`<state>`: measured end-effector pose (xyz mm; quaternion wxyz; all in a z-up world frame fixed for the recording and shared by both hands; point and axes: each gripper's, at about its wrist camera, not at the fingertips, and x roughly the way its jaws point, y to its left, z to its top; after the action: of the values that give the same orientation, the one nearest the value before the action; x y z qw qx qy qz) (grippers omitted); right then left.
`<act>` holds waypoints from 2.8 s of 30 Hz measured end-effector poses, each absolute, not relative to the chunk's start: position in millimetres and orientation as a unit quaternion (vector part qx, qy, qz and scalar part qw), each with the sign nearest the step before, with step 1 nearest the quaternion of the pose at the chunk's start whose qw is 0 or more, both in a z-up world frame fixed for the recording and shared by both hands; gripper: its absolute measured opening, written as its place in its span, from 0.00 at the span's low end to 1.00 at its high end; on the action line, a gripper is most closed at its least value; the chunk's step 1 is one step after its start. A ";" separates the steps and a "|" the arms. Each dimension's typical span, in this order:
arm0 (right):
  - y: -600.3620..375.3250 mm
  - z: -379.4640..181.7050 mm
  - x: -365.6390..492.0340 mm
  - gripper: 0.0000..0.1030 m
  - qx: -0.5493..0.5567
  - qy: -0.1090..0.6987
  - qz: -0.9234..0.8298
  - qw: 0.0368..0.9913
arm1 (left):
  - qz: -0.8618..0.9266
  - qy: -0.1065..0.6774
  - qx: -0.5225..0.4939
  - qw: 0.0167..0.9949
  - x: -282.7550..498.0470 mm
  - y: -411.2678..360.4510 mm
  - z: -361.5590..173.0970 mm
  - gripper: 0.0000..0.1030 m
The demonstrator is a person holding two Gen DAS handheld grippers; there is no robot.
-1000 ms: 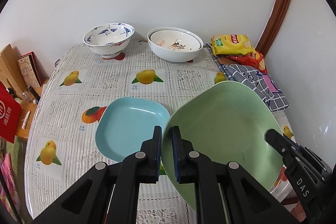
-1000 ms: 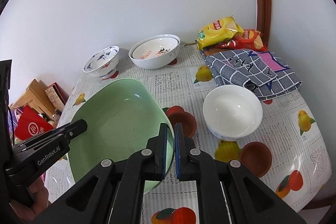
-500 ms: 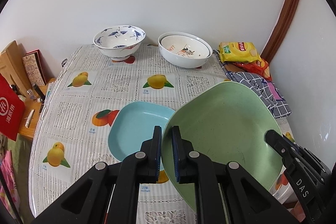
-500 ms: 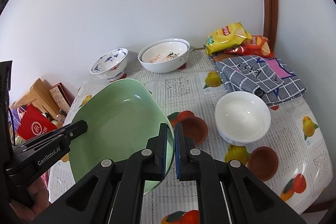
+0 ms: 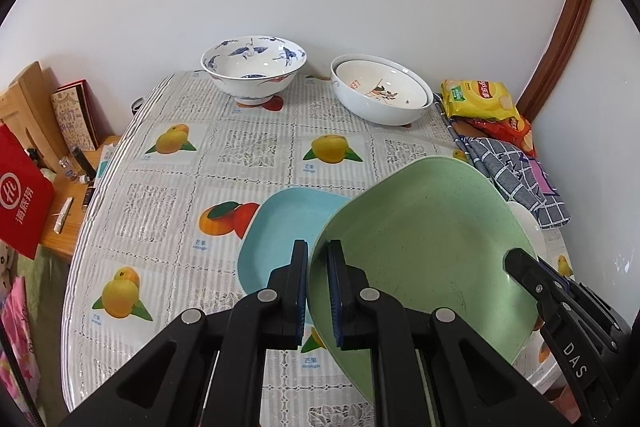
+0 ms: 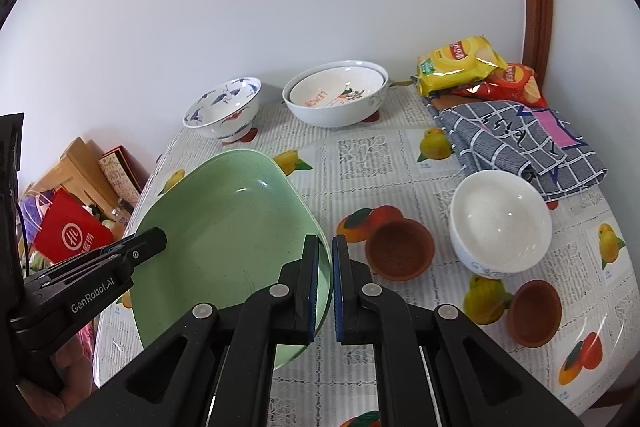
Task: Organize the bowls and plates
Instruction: 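Hold the green plate above the blue plate with the right gripper, then lower the green plate onto the blue plate and open the right gripper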
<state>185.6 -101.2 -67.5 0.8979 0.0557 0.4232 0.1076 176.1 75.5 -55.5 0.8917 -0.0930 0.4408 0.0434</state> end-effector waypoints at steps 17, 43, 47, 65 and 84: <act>-93.8 -65.5 183.9 0.06 0.052 0.422 0.112 0.898 | 0.046 0.442 -0.097 0.890 176.5 80.0 -54.3 0.10; -95.1 -68.5 189.2 0.07 0.053 0.422 0.116 0.898 | 0.051 0.442 -0.095 0.890 178.9 81.2 -58.4 0.10; -90.7 -73.1 196.6 0.07 0.050 0.426 0.121 0.895 | 0.056 0.446 -0.098 0.888 183.5 85.6 -62.9 0.10; -52.2 -125.7 240.2 0.07 0.022 0.473 0.155 0.867 | 0.095 0.490 -0.122 0.858 208.6 122.1 -117.2 0.10; -26.9 -156.8 267.8 0.08 -0.009 0.504 0.172 0.847 | 0.104 0.519 -0.137 0.838 222.4 140.8 -152.1 0.10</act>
<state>267.8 -26.9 -156.8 0.8466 -0.0090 0.5036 0.1720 222.4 140.8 -152.1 0.8376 -0.1374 0.5185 0.1035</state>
